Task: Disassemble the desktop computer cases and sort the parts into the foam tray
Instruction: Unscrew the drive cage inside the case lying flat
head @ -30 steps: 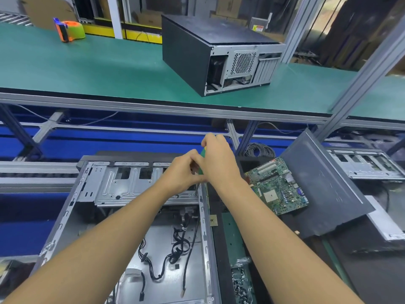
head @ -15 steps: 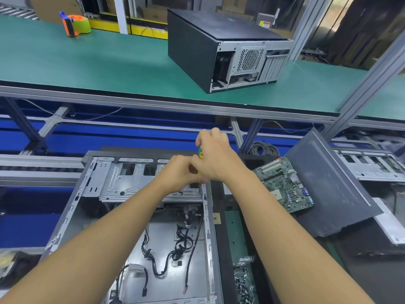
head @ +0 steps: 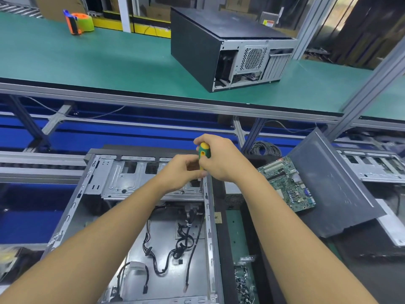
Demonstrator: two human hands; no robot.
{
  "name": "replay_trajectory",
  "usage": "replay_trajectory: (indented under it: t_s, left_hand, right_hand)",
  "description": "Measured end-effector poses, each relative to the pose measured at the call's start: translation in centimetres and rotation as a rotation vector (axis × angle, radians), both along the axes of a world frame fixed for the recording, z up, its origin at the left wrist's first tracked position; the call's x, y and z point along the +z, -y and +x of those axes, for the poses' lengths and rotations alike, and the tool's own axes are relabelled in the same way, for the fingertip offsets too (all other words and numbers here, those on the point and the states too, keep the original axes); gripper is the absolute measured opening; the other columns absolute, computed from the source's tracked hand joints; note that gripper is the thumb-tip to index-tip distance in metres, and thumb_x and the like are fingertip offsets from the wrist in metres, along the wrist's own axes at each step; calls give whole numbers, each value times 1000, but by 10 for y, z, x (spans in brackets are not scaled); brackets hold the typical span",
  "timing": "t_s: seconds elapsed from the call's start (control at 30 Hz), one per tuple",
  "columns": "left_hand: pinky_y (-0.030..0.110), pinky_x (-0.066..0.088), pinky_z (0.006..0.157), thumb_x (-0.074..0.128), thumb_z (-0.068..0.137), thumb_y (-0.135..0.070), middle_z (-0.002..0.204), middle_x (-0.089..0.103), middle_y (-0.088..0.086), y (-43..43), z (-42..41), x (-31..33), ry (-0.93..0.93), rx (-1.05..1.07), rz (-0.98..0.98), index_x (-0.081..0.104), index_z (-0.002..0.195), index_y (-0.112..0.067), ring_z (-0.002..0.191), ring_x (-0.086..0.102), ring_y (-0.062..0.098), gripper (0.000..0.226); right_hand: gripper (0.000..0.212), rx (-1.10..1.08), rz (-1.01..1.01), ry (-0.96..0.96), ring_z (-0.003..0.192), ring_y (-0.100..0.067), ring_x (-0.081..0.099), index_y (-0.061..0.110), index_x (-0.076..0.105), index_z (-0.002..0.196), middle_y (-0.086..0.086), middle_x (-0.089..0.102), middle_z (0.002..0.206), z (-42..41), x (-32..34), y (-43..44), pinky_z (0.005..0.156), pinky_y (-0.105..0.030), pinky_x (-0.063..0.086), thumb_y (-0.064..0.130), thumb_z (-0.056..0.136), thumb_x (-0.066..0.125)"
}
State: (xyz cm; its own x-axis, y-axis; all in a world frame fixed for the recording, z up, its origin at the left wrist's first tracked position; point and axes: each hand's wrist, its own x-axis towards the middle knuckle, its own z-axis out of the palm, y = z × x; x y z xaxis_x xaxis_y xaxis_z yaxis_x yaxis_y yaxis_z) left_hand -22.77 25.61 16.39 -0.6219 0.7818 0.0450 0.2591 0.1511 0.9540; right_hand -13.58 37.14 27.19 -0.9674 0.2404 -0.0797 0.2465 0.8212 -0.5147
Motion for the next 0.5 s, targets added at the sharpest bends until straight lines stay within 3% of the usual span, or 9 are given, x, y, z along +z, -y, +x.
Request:
replay_trajectory:
  t_s: [0.07,0.17,0.23,0.37,0.5]
  left_hand:
    - [14,47,66,81,79,-8,72,72,-15,-5,-1,2,-76,47,-42,67,75,-30,69,63,-3,26]
    - [23,45,59,87,72,-20,70,68,-5,-15,1,2,-161,117,-92,66,76,-25,62,56,7,22]
    - [20,39,54,87,67,-31,69,62,-2,-21,5,1,-193,160,-152,61,77,-23,60,50,9,29]
    - [23,39,58,84,56,-42,69,58,-10,-24,7,0,-173,100,-123,53,70,-31,61,48,7,35]
    - [32,55,80,80,80,-18,87,72,-7,-8,-3,3,-14,-68,-3,69,81,-38,83,66,14,23]
  right_hand:
    - [43,-7,-32,21,121,-24,51,24,55,135,-1,54,135,1,-1,-3,99,-42,48,9,94,55]
    - [33,-70,-1,3,118,-23,41,29,60,127,0,45,123,-1,-6,-4,92,-37,41,40,96,60]
    - [35,-157,73,-61,111,-23,43,28,65,121,-2,43,115,-4,-11,-3,87,-34,40,50,94,62]
    - [38,-139,80,-132,118,-23,48,28,57,136,-4,50,127,-6,-16,-2,88,-31,41,25,98,61]
    - [40,1,10,-81,112,-14,51,26,57,132,2,55,125,-4,-10,-5,91,-29,45,7,96,59]
